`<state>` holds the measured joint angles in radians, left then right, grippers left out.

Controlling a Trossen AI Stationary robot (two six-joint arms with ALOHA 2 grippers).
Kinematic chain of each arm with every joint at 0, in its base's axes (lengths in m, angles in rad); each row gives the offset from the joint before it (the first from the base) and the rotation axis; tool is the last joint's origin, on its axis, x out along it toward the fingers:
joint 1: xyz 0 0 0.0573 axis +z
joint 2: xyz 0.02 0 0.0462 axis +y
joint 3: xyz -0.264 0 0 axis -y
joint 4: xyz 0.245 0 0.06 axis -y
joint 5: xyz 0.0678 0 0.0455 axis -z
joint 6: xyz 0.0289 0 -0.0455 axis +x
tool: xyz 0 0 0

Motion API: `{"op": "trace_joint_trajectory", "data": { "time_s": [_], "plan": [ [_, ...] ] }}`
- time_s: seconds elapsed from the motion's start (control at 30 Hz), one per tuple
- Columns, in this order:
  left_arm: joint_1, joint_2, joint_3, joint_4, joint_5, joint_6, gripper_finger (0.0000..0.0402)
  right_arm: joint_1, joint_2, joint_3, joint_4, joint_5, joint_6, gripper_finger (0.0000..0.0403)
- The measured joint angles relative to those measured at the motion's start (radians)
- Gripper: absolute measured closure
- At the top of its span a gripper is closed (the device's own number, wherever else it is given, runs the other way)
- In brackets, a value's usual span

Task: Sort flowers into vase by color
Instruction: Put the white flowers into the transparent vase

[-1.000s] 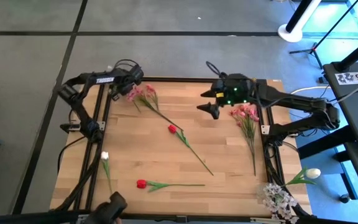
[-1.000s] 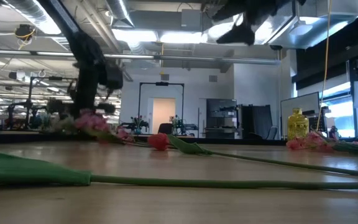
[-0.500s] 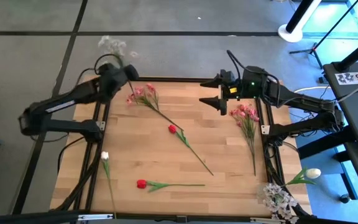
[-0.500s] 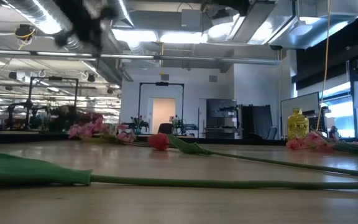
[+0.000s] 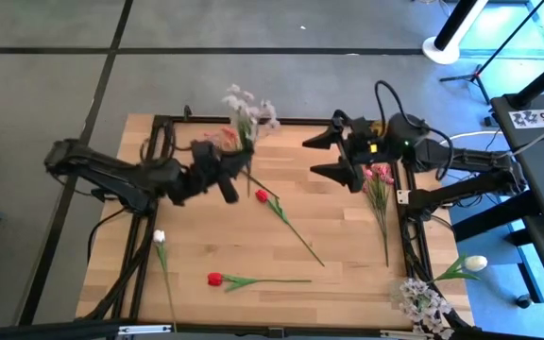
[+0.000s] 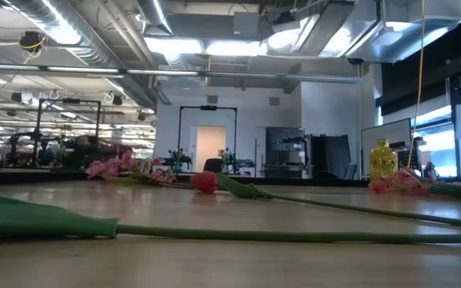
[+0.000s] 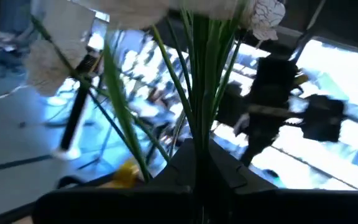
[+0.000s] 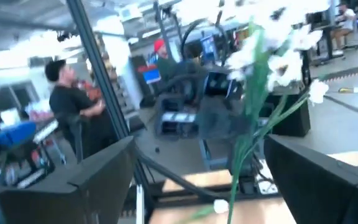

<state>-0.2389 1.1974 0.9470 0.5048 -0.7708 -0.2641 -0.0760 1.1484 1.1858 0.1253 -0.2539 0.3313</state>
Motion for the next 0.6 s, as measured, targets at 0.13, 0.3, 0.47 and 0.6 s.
{"op": "trace_joint_trajectory", "data": {
  "time_s": [0.13,0.3,0.47,0.6],
  "plan": [
    [-0.038,0.108,0.003,0.174,0.038,0.012,0.0396,0.074,0.010,0.000,0.033,0.086,0.026,0.0052],
    [-0.037,0.226,0.001,0.383,0.127,0.010,0.0392,0.153,0.078,-0.001,0.031,0.158,-0.001,0.0052],
    [-0.037,0.288,0.001,0.425,0.155,-0.034,0.0391,0.198,0.142,0.000,0.108,0.213,0.003,0.0052],
    [-0.060,0.291,0.001,0.432,0.160,-0.040,0.0390,0.201,0.186,0.000,0.156,0.272,0.002,0.0052]
  ]
}}
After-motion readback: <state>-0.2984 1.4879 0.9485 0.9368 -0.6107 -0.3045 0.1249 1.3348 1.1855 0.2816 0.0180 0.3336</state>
